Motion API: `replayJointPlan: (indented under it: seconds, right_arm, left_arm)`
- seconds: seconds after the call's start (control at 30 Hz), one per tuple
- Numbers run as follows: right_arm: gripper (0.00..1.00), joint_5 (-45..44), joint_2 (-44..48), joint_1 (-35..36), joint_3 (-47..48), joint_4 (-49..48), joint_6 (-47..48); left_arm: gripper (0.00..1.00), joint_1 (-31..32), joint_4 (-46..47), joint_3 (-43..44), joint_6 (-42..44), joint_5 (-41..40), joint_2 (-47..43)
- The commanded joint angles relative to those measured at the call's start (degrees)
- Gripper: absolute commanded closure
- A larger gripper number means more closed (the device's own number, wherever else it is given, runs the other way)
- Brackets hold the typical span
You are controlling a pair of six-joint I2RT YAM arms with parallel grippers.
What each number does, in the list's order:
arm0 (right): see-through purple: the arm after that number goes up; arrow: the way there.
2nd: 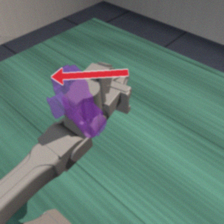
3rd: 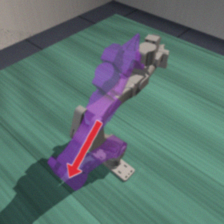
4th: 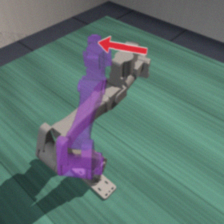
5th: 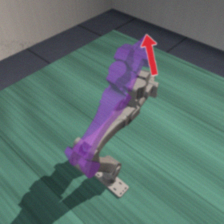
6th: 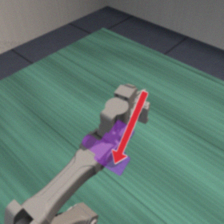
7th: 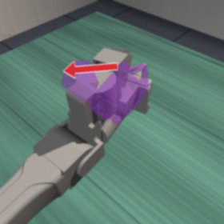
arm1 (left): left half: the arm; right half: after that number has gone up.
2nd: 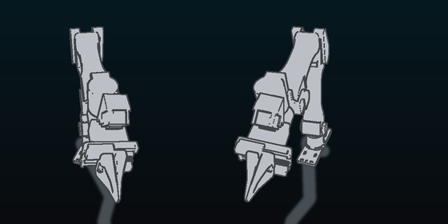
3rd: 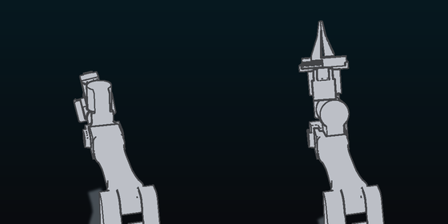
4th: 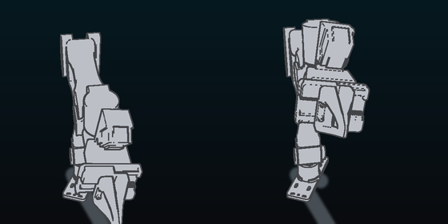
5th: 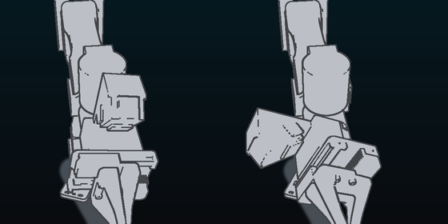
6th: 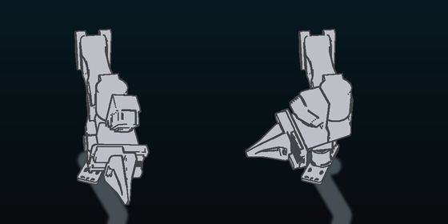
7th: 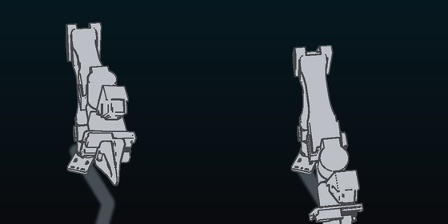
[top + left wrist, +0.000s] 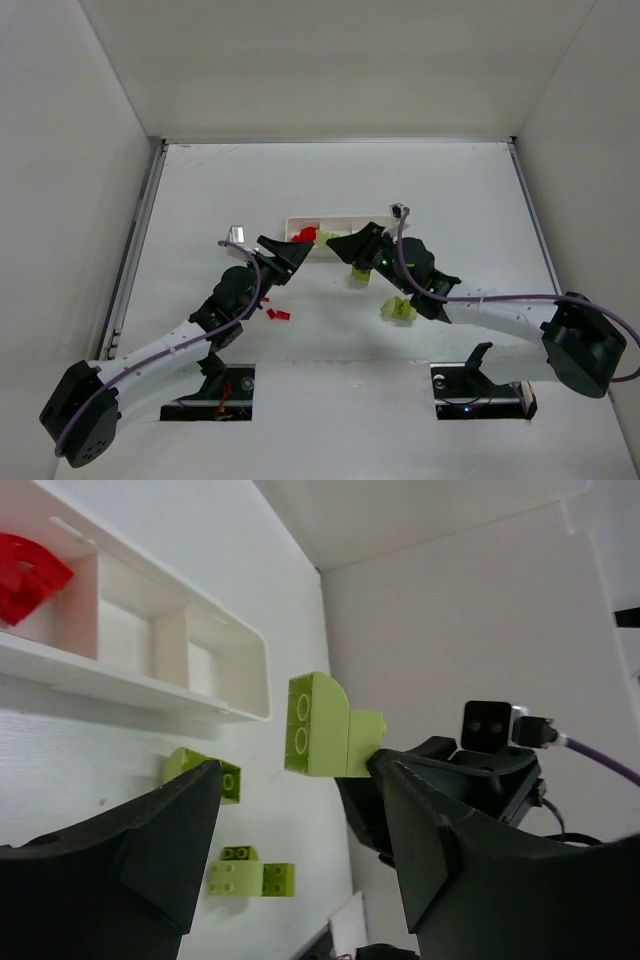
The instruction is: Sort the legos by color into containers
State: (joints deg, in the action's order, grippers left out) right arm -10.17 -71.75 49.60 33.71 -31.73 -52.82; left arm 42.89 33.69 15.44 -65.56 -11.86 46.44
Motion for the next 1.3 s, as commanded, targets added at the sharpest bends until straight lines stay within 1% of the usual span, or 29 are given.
replayJointPlan:
  seconds: [0.0,0.13,0.27,0.33,0.5,0.63,0.93,1.13,1.27]
  right_arm:
    - [0.72,5.9,-0.5,-0.1,-0.1,-11.8,-6.4]
    - [0.72,8.4,-2.8,-0.5,-0.6,-16.6,-10.0]
    - [0.72,10.4,-6.0,-0.8,-1.4,-21.6,-13.6]
    - [0.72,10.8,-7.3,-0.6,-1.6,-23.5,-15.1]
    - [0.72,11.8,-10.5,-0.6,-2.1,-28.9,-19.4]
    - [0.72,11.8,-12.7,-0.8,-2.8,-33.0,-22.7]
    - [0.72,10.6,-15.0,-1.2,-3.2,-35.4,-24.8]
    - [0.72,10.3,-15.8,-1.7,-3.5,-36.6,-25.6]
    - [0.72,9.2,-15.2,-2.0,-4.8,-36.7,-25.3]
  left_arm:
    - [0.37,-0.6,10.6,-1.3,-5.1,1.7,0.9]
    - [0.39,-0.8,12.2,-1.8,-6.4,1.6,2.4]
    - [0.43,-1.9,13.8,-0.9,-7.3,2.5,3.9]
    - [0.44,-1.5,15.6,-1.0,-7.3,2.0,4.3]
    - [0.51,-1.4,19.4,-1.3,-8.6,1.4,6.1]
    - [0.57,-1.4,20.5,-1.6,-9.5,0.4,6.5]
    - [0.61,-1.5,19.5,-2.1,-9.0,-1.7,3.8]
    - [0.68,-1.8,19.5,-1.0,-7.7,-1.1,3.7]
    - [0.71,-2.1,18.8,-0.1,-6.1,-0.6,3.5]
